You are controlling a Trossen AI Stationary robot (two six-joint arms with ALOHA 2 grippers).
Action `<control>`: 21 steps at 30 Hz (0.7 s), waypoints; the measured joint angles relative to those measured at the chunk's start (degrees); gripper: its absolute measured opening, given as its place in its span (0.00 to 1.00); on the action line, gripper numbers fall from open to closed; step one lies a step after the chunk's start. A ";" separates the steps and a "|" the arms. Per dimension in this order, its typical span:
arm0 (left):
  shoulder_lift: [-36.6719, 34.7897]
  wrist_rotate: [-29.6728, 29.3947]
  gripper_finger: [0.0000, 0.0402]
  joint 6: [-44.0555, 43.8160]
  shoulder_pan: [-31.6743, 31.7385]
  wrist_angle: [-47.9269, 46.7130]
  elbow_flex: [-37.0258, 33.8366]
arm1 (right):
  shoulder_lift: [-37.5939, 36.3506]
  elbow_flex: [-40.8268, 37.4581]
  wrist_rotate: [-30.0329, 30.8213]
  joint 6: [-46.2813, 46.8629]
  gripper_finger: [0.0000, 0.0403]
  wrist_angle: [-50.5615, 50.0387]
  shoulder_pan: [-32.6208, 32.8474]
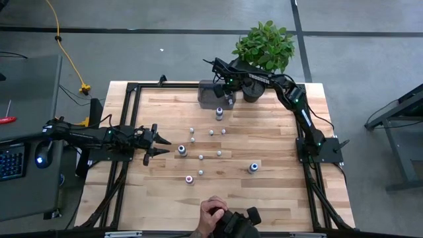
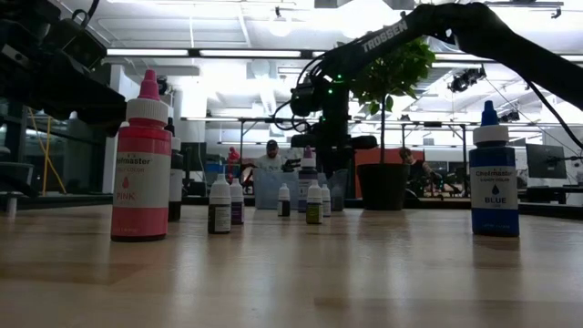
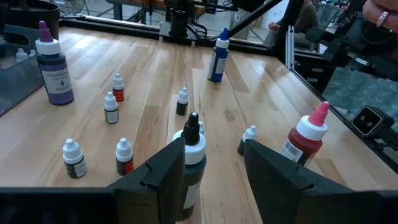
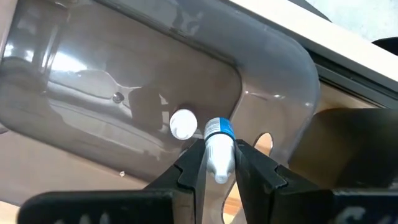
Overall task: Pick & Place food coloring
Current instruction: Put the small blue food coloring bottle into the black bin
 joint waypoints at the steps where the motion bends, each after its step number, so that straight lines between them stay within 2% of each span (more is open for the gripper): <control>1: -0.02 0.00 0.41 -0.02 0.00 0.00 0.00 | 0.00 0.00 0.00 0.00 0.17 -0.05 0.00; 12: -0.02 0.00 0.41 -0.02 -0.02 0.00 0.00 | 0.00 0.00 -0.53 -0.02 0.17 -0.01 0.00; 21: 0.00 0.00 0.41 -0.02 -0.01 0.00 0.00 | 0.00 0.00 -0.35 0.00 0.29 0.02 0.02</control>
